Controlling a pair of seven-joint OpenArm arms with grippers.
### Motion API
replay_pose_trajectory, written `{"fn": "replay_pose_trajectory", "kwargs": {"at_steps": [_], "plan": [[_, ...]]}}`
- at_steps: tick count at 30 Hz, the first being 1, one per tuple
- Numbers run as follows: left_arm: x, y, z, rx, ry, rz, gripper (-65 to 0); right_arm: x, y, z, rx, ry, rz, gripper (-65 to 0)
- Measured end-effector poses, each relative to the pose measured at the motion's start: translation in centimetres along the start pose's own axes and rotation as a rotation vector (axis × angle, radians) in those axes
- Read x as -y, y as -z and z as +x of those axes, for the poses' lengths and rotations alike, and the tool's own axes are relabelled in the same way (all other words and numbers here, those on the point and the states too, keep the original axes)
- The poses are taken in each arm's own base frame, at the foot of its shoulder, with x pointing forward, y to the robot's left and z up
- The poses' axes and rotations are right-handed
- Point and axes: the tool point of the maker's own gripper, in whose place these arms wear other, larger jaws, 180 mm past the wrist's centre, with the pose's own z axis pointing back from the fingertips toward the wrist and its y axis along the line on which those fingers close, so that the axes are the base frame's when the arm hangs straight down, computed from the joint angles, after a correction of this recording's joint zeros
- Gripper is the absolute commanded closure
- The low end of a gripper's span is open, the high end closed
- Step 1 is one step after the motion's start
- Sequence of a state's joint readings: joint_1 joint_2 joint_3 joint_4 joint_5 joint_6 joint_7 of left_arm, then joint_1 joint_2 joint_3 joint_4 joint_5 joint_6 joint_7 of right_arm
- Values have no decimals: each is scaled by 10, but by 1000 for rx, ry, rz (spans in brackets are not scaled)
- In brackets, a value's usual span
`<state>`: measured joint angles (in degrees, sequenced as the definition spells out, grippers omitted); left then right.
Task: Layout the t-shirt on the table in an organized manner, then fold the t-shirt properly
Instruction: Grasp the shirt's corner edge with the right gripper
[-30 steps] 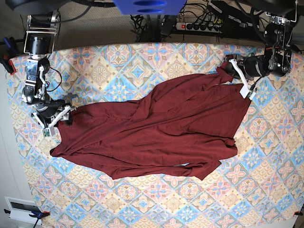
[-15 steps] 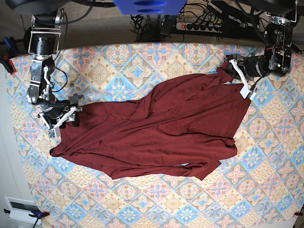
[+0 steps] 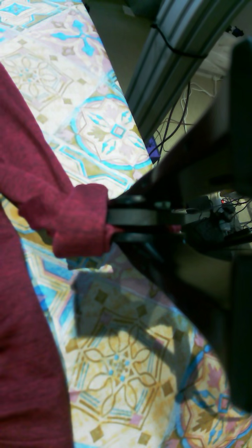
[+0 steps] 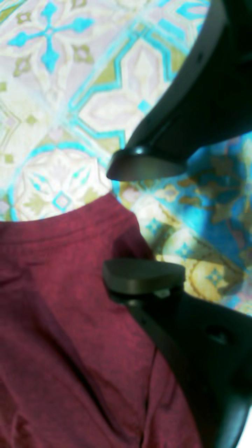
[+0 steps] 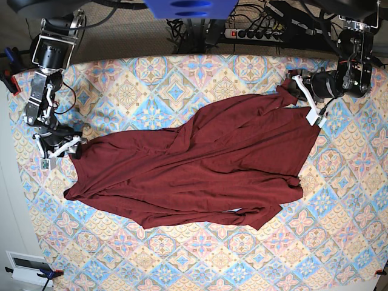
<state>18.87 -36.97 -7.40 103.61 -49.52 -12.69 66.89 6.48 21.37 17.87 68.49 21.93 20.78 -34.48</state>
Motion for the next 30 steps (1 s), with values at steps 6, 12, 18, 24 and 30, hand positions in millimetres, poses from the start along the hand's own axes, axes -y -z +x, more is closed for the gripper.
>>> {"fn": "replay_pose_trajectory", "kwargs": {"at_steps": [6,12,18,24,30], "plan": [[0,0,0,1,-1,-2,0,-1,-1,-20,-41,10,1,-341],[0,0,1,3,1,0,0,-18,5,-18,-19,36,35,-341],[0,0,1,3,0,-2,0,-23,7,-18,-13,50,41,-341],[0,0,1,2,1,0,0,-23,7,-18,-13,50,42,-245],[0,0,1,2,1,0,0,-24,7,-21,-24,53,44,0]]}}
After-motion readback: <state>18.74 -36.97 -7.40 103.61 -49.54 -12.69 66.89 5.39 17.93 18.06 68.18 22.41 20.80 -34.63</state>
